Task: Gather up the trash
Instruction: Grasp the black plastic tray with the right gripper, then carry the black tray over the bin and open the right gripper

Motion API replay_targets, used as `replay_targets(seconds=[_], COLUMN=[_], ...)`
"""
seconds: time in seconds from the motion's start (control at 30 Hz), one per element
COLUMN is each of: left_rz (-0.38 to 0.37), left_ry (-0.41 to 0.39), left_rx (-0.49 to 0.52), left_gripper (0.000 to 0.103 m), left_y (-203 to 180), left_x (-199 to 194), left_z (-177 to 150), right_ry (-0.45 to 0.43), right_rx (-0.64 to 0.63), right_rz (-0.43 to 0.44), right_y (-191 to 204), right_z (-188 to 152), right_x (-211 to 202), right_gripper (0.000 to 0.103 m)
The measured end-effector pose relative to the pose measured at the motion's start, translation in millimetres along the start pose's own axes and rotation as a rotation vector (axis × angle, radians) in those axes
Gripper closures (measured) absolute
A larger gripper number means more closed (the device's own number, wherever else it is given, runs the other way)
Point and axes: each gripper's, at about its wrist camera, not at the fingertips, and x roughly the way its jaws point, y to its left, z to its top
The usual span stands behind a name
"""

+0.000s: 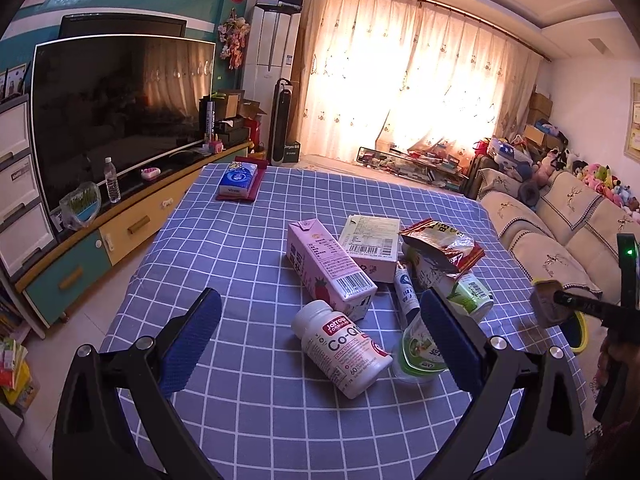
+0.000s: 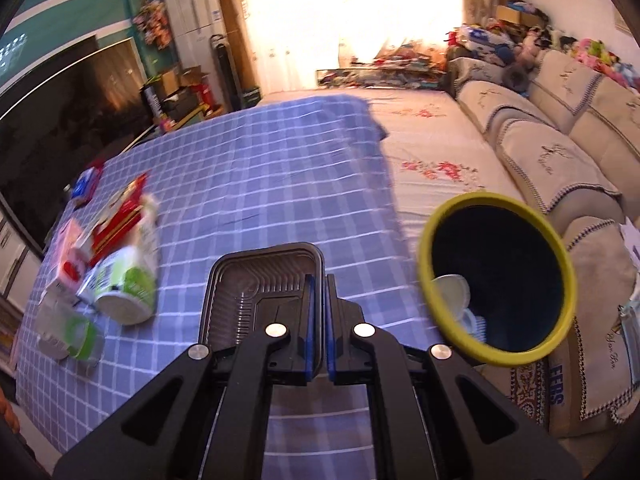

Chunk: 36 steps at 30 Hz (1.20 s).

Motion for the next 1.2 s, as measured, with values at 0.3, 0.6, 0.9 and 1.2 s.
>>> replay_targets(seconds=[0.3,0.6,0.9,1.2], left_rz=[0.003,0.007,0.002,-0.04], left_ry=[0.017,0.033,0.047,0.068], left_rx=[0.026,0.063,0.089,0.104], left_gripper=[0.005,0.005,0.005,0.005], left_y=[-16,-37,-50,-56], left_x=[7,14,21,25], left_z=[0,1,1,-1], right_ry=[-0.017,0.074,0.128,0.068], right_rx=[0.127,0.182,0.196,0.205], right_rz=[-0.186,-0.271,-0.328,-0.296], right_y=[-94,-147,-170,-163], right_z=[14,8,1,-1], right_x=[17,67,99,78], right_gripper=[0.099,0.098,0.098,0.073])
